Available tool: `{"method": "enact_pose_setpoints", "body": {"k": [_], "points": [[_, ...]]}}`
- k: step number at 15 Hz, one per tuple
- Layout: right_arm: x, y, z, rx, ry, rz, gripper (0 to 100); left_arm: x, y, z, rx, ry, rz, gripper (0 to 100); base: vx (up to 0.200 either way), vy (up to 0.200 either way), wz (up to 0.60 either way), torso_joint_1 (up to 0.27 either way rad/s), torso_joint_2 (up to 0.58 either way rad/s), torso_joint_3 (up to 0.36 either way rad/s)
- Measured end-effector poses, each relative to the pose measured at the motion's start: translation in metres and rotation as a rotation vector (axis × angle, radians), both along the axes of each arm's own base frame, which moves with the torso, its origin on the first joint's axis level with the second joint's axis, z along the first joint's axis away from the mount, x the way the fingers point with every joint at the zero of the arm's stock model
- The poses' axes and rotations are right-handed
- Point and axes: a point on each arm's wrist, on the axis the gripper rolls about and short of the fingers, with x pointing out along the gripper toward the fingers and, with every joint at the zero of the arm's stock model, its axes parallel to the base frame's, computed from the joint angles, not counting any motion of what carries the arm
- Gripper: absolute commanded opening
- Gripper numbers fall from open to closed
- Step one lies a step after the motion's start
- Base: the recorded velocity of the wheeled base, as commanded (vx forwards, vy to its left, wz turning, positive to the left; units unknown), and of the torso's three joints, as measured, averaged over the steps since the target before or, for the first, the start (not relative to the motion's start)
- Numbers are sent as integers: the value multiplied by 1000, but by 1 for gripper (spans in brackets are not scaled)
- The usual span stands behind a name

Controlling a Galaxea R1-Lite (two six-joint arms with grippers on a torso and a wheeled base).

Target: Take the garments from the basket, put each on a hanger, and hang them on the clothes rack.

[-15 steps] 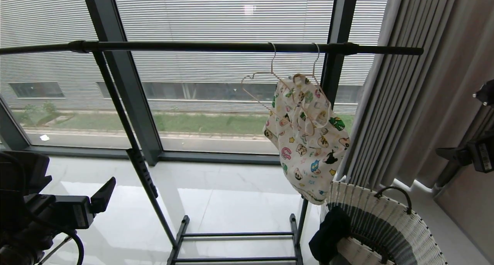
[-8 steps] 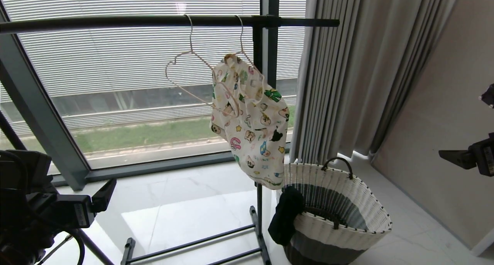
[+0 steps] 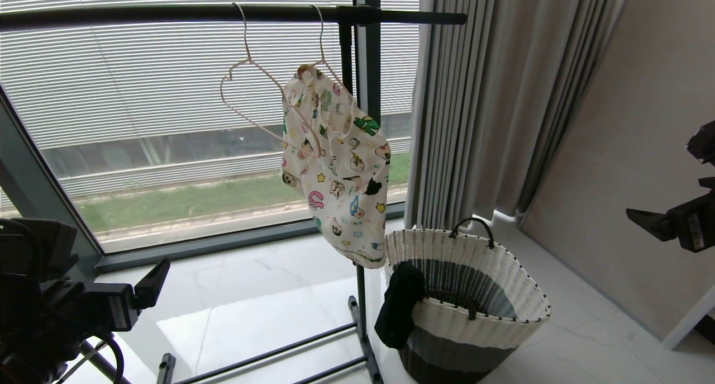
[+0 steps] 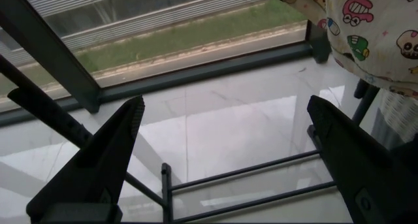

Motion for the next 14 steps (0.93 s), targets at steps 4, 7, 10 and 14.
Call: {"method": "enact_pose_setpoints", "body": {"k": [4,7,10,14], "points": [[1,1,-8,-16,13,11,100,0,0,0,1,0,-1,100,0,0,0,-65,174,112],[1,1,-9,-18,15,12,100,0,0,0,1,0,0,100,0,0,0,-146,421,266],[1,1,-9,-18,16,12,100,0,0,0,1,-1,0,100,0,0,0,-142,448,307],[1,1,-9,-18,18,15,100,0,0,0,2,0,-1,100,0,0,0,-87,329,238]]}}
